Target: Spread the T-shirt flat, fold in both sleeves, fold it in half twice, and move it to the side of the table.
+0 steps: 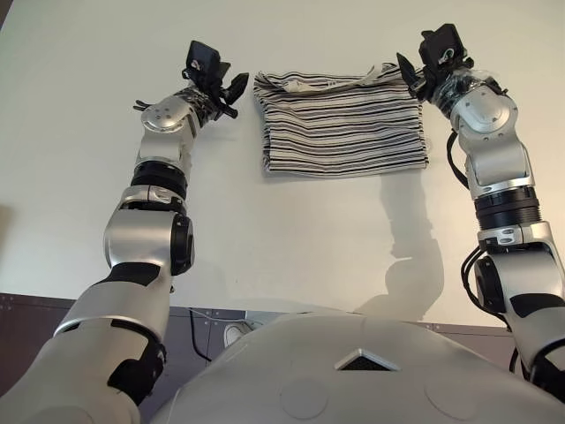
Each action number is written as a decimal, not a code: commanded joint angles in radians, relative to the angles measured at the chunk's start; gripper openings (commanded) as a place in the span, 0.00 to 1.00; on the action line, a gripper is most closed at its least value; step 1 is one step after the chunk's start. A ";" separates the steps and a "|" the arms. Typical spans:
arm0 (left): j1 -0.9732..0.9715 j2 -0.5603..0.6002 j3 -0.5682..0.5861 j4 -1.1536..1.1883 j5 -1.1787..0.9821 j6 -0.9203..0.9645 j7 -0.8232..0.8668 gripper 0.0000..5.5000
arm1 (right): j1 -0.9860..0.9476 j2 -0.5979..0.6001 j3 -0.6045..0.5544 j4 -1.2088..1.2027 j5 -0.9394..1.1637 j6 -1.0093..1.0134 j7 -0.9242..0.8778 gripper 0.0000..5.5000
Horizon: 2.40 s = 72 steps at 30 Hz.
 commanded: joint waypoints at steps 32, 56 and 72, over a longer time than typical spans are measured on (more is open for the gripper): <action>0.880 -0.114 -0.001 -1.561 -0.112 0.630 0.333 0.52 | 0.561 -0.628 0.354 -0.731 0.106 -0.140 0.597 0.50; 0.712 -0.236 0.152 -1.474 -0.130 0.528 0.481 0.52 | 0.254 0.027 0.345 -0.234 0.073 0.289 0.340 0.50; 0.736 -0.204 0.128 -1.469 -0.129 0.551 0.442 0.52 | 0.198 0.032 0.247 -0.054 -0.044 0.214 0.142 0.50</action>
